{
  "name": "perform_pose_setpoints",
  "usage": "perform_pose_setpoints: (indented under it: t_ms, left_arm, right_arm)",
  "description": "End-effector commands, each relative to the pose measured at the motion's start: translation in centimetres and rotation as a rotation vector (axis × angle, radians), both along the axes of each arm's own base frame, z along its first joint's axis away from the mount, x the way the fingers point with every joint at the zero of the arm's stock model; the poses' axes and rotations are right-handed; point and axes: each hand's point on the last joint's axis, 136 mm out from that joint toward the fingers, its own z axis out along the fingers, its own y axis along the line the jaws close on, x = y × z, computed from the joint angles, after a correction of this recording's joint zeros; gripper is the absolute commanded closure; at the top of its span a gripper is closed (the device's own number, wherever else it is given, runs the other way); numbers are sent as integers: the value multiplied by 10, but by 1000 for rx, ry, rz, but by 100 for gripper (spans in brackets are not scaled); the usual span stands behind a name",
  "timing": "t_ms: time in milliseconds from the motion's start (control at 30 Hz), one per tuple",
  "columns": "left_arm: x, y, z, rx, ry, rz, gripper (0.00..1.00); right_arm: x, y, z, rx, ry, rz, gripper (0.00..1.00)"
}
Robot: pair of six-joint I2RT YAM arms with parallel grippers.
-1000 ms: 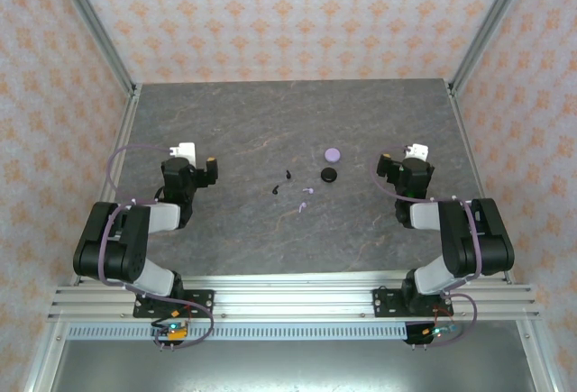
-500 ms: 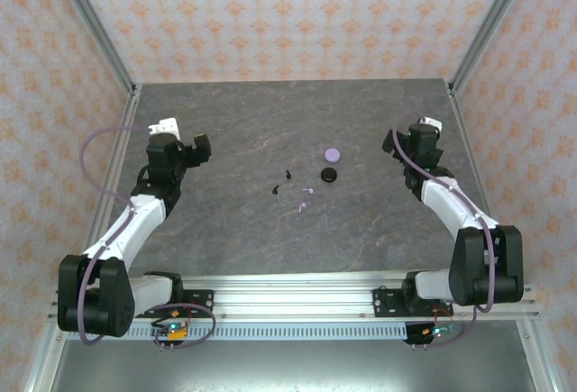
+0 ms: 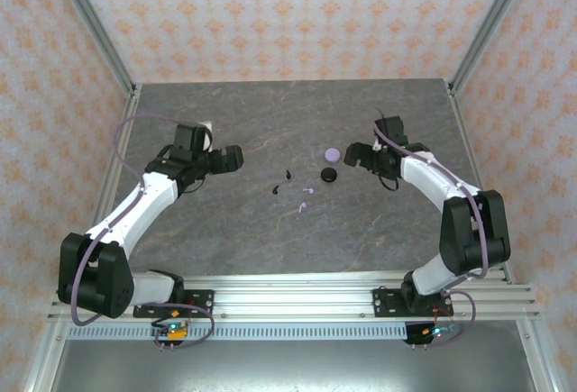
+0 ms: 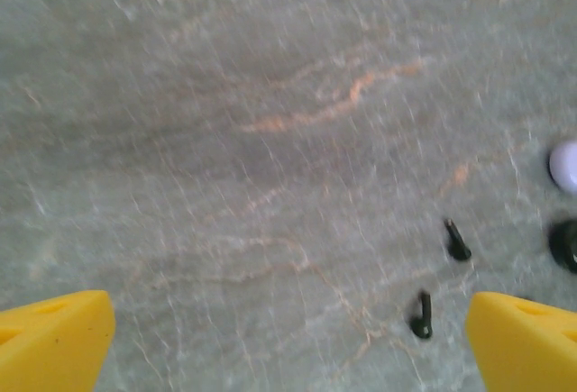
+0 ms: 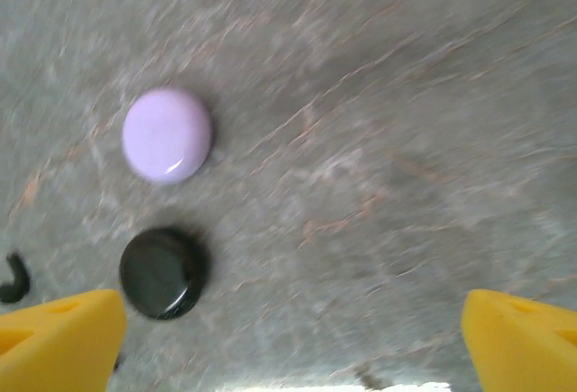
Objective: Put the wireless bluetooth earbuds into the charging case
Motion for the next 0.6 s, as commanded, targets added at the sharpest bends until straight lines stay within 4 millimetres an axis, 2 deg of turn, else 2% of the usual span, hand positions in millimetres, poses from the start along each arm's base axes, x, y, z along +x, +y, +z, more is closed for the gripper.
perform_pose_setpoints:
  t_ms: [0,100,233,567]
  left_arm:
    - [-13,-8,0,-20,70,-20,0]
    - [-15,-10,0,-27,74,-25,0]
    - [-16,-10,2,-29,74,-23,0]
    - [-19,-9,-1,-22,89,-23,0]
  right_arm:
    - [-7,20,-6,14,67,61,12]
    - [-6,39,-15,-2,102,129,20]
    - [-3,54,-25,-61,134,170,27]
    - [4,78,-42,-153,177,206,27]
